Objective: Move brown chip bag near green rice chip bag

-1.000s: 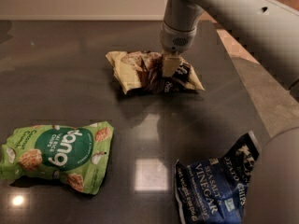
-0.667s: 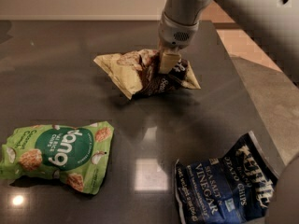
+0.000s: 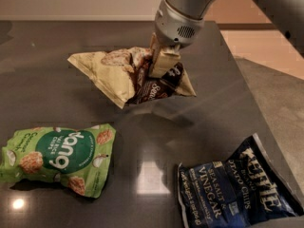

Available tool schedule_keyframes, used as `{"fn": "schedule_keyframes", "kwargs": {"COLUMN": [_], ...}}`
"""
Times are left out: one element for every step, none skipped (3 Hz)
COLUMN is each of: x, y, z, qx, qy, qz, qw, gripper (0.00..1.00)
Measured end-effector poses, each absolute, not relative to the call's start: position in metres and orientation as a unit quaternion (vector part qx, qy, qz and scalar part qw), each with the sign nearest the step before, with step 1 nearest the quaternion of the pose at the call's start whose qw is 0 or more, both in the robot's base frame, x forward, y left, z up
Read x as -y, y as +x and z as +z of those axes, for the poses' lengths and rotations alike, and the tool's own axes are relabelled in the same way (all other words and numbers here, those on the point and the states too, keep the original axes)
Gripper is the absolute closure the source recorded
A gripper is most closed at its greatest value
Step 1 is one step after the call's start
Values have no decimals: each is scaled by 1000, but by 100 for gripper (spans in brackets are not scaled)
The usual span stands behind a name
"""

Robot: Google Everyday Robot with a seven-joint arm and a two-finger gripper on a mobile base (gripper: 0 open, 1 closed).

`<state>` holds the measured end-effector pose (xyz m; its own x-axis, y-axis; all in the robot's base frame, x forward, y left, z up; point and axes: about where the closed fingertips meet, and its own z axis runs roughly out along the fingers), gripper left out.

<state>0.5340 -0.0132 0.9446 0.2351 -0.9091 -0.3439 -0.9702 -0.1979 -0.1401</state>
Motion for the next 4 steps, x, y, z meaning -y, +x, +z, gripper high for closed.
{"fn": "schedule_keyframes", "kwargs": {"x": [-5,-25,-39,-42], "y": [499,475,464,466], "z": [952,948,937,937], "qx": [-589,-572,-565,-564], "qy": [-783,-795,-802,-802], "qz": [119,130,136,135], "qw": [164,153,140,144], "gripper": [100,84,61,37]}}
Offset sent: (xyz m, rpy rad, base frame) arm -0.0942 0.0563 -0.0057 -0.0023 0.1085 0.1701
